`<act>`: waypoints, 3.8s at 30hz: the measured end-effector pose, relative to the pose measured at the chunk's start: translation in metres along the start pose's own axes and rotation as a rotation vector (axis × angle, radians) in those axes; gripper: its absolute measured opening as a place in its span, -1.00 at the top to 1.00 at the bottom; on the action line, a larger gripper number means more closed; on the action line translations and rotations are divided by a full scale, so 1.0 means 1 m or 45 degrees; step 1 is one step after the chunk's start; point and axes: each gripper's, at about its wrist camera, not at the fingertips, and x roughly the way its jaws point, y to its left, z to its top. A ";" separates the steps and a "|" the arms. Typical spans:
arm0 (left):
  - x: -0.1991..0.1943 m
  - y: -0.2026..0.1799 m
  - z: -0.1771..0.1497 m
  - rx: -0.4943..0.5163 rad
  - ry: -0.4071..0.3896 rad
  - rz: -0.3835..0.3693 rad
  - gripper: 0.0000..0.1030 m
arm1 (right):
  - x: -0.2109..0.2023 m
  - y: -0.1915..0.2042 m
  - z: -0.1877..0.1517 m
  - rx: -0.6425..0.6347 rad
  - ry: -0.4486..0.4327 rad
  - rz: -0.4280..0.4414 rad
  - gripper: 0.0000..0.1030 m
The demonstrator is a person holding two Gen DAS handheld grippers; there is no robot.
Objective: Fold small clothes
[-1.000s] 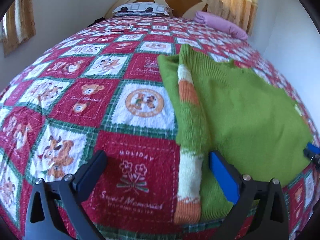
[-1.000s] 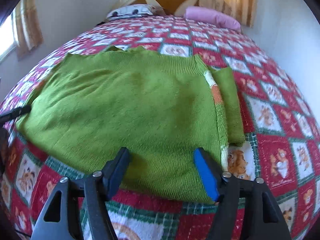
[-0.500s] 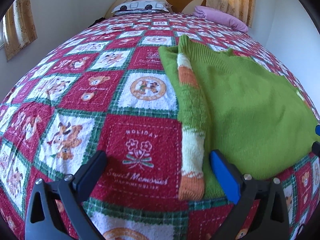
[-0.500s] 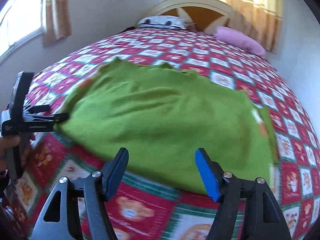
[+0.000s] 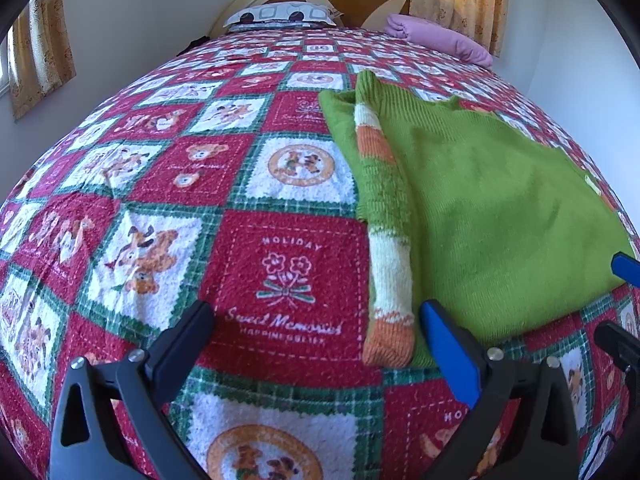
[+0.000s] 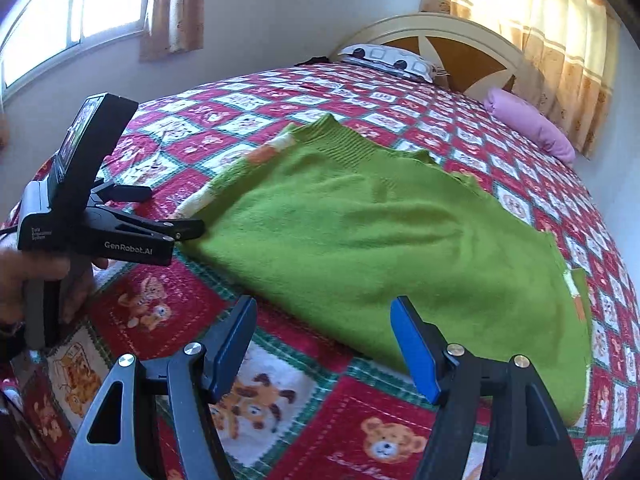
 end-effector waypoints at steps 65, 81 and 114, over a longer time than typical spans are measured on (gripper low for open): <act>0.083 -0.017 0.125 0.017 0.061 -0.224 -0.64 | 0.071 0.117 0.037 -0.370 -0.099 -0.089 -0.04; 0.088 -0.002 0.135 -0.040 0.129 -0.459 0.58 | 0.076 0.117 0.037 -0.358 -0.092 -0.089 0.34; -0.009 -0.087 0.190 -0.122 0.075 -0.634 0.73 | -0.038 -0.050 0.021 0.441 -0.339 0.254 0.84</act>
